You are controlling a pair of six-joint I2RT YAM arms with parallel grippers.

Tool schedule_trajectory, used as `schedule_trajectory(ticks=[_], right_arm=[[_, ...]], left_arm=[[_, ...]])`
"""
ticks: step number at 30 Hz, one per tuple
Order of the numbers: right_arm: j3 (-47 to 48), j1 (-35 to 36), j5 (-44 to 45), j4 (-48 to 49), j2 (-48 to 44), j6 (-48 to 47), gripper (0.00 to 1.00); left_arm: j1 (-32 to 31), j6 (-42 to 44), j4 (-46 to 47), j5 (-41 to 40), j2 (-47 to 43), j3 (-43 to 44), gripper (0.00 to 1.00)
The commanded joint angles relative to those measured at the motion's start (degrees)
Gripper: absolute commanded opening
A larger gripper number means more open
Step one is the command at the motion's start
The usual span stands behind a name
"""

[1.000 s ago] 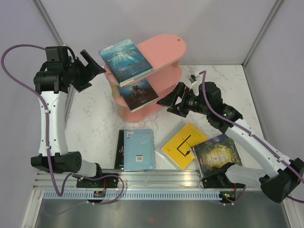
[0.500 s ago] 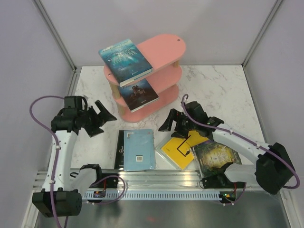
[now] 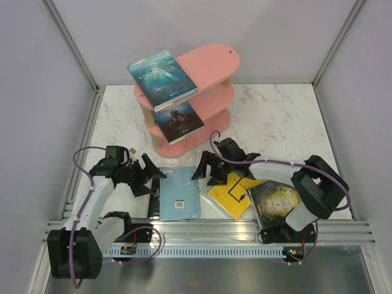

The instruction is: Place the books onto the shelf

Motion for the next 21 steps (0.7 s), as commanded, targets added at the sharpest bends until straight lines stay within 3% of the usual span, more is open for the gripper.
schedule_trajectory(ticks=[1, 6, 10, 16, 21], right_arm=[[1.87, 1.25, 0.15, 3.95, 2.41, -1.27, 0.91], [2.57, 2.04, -0.11, 4.57, 5.76, -1.45, 0.91], [2.05, 2.22, -0.11, 5.79, 7.69, -1.63, 0.91], [1.17, 2.65, -1.95, 10.01, 13.48, -0.49, 0.89], [0.03, 2.92, -3.89, 15.27, 15.69, 1.71, 0.82]], left_arm=[[-2.42, -3.32, 4.48, -0.16, 2.44, 0.58, 0.98], [-13.56, -6.66, 7.37, -10.63, 10.78, 0.85, 0.98], [-15.35, -7.72, 12.55, -11.16, 14.04, -2.49, 0.97], [-16.84, -8.07, 19.67, -9.76, 17.73, -6.27, 0.96], [-16.93, -11.13, 31.18, -0.72, 18.89, -11.89, 0.92]])
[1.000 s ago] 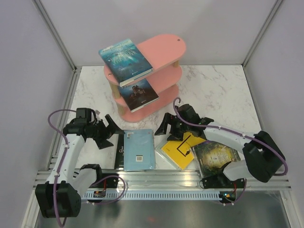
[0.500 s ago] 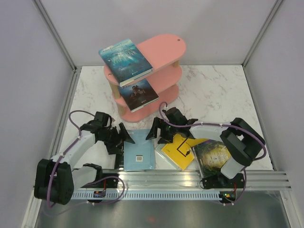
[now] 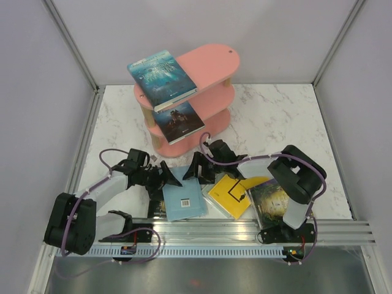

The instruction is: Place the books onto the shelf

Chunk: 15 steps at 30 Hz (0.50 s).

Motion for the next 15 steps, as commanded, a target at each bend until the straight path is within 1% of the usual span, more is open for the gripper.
schedule_trajectory(ticks=[1, 2, 4, 5, 6, 7, 8, 9, 10, 11, 12, 13, 15], right_arm=[[-2.77, 0.47, -0.65, 0.08, 3.91, 0.6, 0.8], [-2.86, 0.47, -0.92, 0.43, 4.09, 1.04, 0.73], [-2.95, 0.47, -1.18, 0.96, 4.18, 1.22, 0.65], [-2.95, 0.47, -1.44, 1.05, 4.0, 1.3, 0.59], [-2.95, 0.47, -1.45, 0.96, 3.74, 1.3, 0.57], [-3.04, 0.47, -1.45, 0.87, 3.3, 1.3, 0.55], [-3.21, 0.47, -1.45, 0.79, 3.04, 1.22, 0.5], [-3.48, 0.47, -1.36, 0.61, 2.77, 1.3, 0.48], [-3.65, 0.56, -1.45, 0.61, 2.16, 1.3, 0.47], [-3.83, 0.47, -1.45, 0.7, 1.81, 1.39, 0.45], [-4.27, 0.38, -1.62, 0.96, 1.2, 1.74, 0.45], [-4.45, 0.38, -1.88, 1.14, 0.84, 1.74, 0.45], [-4.62, 0.47, -2.5, 1.23, -0.64, 2.01, 0.47]], left_arm=[[-1.1, -1.86, 17.76, -0.16, 3.63, -7.37, 0.92], [-1.1, -2.21, 18.93, 1.33, 3.63, -8.34, 0.9], [-1.19, -2.39, 21.21, 2.13, 3.37, -8.79, 0.88], [-1.1, -2.39, 21.83, 2.83, 2.67, -9.05, 0.84], [-1.19, -2.48, 22.19, 2.84, 2.32, -9.14, 0.8], [-1.1, -2.48, 22.8, 3.19, 1.79, -9.23, 0.66], [-1.19, -2.65, 22.89, 3.28, 1.26, -9.31, 0.59], [-1.1, -2.74, 23.07, 3.19, 0.04, -9.32, 0.5], [-1.1, -2.74, 23.24, 3.28, -0.41, -9.32, 0.33], [-1.19, -2.74, 23.33, 3.45, -1.02, -9.32, 0.26], [-1.1, -2.74, 23.6, 3.63, -2.16, -9.32, 0.15], [-1.19, -2.74, 23.77, 4.15, -2.52, -9.23, 0.02], [-1.1, -2.92, 24.3, 4.86, -4.88, -9.4, 0.02]])
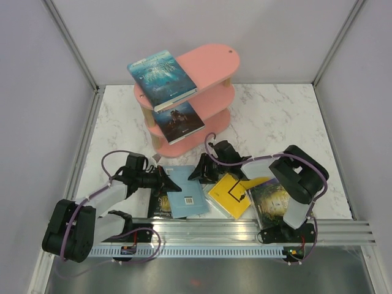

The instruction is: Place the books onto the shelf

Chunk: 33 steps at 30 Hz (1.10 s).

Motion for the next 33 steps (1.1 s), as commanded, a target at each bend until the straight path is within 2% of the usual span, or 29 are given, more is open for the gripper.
schedule_trajectory(ticks=[1, 3, 4, 7, 9, 14, 20, 25, 33], right_arm=[[-1.21, 2.46, -0.45, -3.69, -1.55, -0.85, 0.52], [-0.25, 2.37, 0.08, -7.19, -4.96, -1.56, 0.69], [0.19, 2.37, 1.65, -9.13, -6.46, -3.13, 0.82], [1.6, 2.11, 4.72, -16.34, -13.23, -5.33, 0.94], [1.34, 1.76, 5.96, -20.29, -18.68, -5.6, 0.98], [0.28, 1.05, 10.36, -29.07, -29.31, -5.6, 0.98], [2.56, -1.84, 12.03, -38.4, -41.0, -6.92, 0.98], [7.21, -2.82, 12.03, -42.45, -44.53, -7.1, 0.98], [8.81, -2.99, 9.57, -42.11, -46.64, -3.76, 0.98]], left_arm=[[-0.6, 0.14, 2.1, -7.12, -2.11, -0.49, 0.02], [-0.6, -0.29, 0.26, -7.38, -3.88, -0.22, 0.02], [-0.51, -0.47, -0.62, -7.21, -6.15, 0.13, 0.02], [-0.51, -1.26, -3.7, -6.5, -10.54, 1.53, 0.02], [-0.6, -2.58, -5.02, -4.84, -12.75, 2.58, 0.02], [-0.69, -5.74, -5.99, -0.18, -18.82, 3.91, 0.02], [-0.69, -4.87, -9.24, 7.02, -23.73, 6.62, 0.02], [-0.69, -4.95, -14.25, 7.91, -26.91, 12.33, 0.02], [-0.6, -9.35, -15.05, 4.75, -27.18, 25.08, 0.02]])
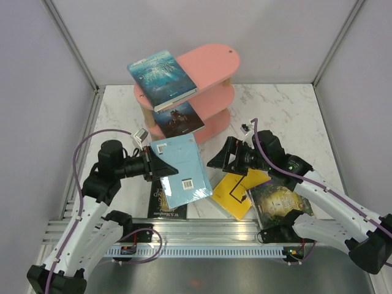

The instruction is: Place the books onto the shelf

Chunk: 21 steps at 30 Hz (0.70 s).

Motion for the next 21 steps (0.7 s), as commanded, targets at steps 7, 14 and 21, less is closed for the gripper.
schedule_trajectory(ticks=[7, 14, 21], right_arm=[[1.35, 0.14, -1.64, 2.96, -2.08, 4.79, 0.98], [-2.42, 0.4, -2.96, 11.48, -2.87, 10.15, 0.98], [-5.25, 2.5, -2.96, 18.69, -1.82, 13.86, 0.98]], left_arm=[[-0.03, -6.89, 4.52, -2.81, 0.63, 7.13, 0.02], [-0.03, -16.2, 15.76, -9.57, -2.87, -0.84, 0.02], [-0.03, -26.66, 27.55, -15.12, -6.13, -9.13, 0.02]])
